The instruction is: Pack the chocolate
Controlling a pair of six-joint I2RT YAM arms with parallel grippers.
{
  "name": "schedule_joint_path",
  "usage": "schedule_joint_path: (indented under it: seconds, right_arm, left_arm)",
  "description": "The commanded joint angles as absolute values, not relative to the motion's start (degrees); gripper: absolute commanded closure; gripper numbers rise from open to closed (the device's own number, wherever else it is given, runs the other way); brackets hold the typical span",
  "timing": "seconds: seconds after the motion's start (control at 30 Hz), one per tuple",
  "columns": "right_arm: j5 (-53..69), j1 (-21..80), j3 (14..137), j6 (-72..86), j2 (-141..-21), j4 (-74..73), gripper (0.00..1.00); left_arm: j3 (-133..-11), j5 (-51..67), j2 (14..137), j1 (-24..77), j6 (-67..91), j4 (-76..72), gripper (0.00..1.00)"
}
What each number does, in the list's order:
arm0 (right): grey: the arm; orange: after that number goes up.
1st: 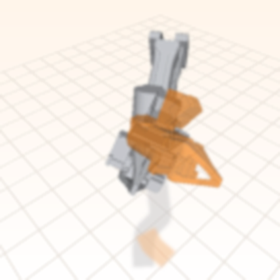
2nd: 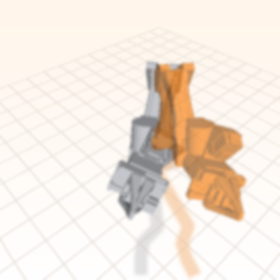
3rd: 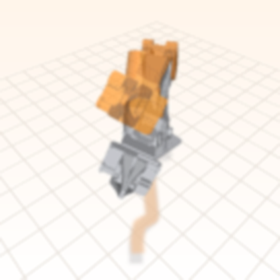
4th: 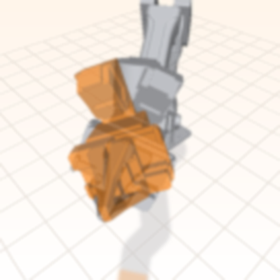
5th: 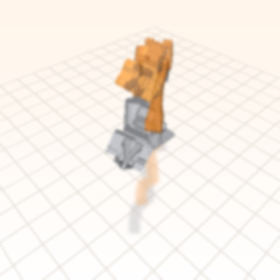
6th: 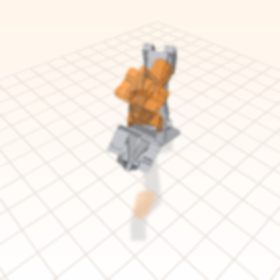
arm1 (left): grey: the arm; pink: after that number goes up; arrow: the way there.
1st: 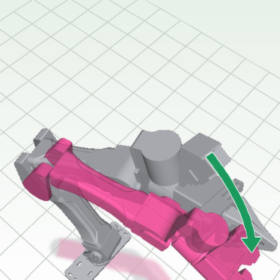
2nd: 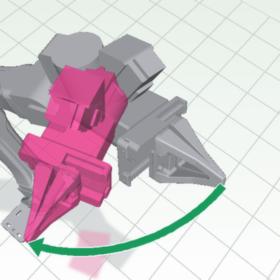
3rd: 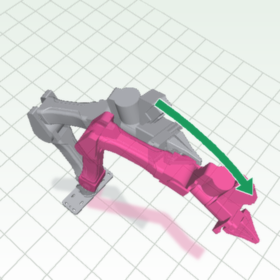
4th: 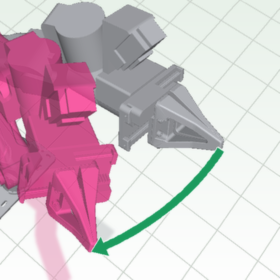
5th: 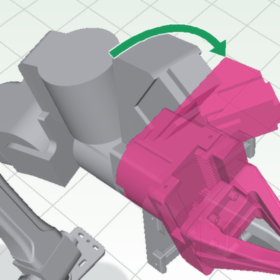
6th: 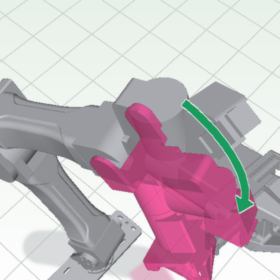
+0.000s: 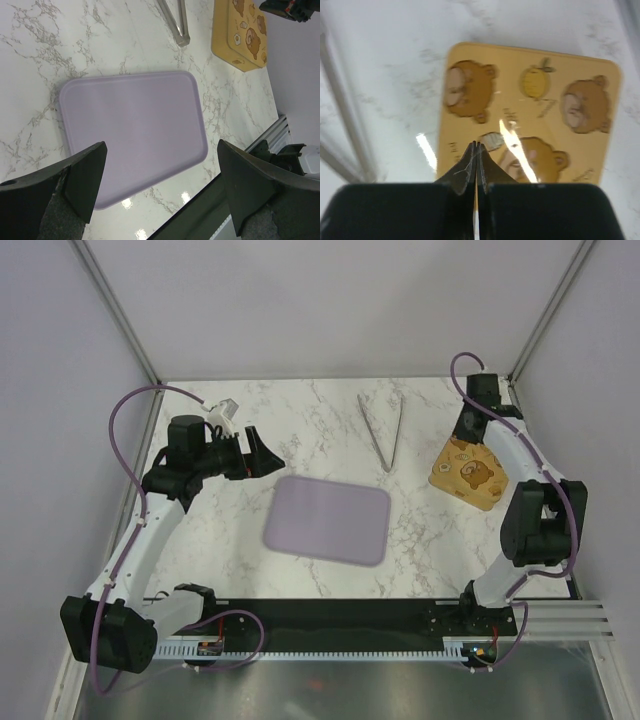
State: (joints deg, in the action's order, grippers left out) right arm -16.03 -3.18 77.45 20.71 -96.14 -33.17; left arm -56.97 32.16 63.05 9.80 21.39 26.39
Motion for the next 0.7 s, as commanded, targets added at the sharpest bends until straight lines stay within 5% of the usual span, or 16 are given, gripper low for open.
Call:
schedule_joint_path:
  seconds: [0.0, 0.3, 0.67]
  right_arm:
    - [-11.44, -0.26, 79.72, 20.21, -98.95, -32.44, 1.0]
    - [-14.59, 1.14, 71.72, 20.48, -104.32, -28.83, 1.0]
    - [-19.68, -5.18, 77.35, 23.37, -96.86, -33.92, 1.0]
  left_arm:
    - [-57.13, 31.55, 61.7, 9.49, 21.01, 24.35, 0.0]
    - [-57.04, 31.46, 62.05, 9.41, 20.92, 24.43, 0.0]
    - [-56.95, 31.03, 62.23, 9.49, 21.01, 24.43, 0.0]
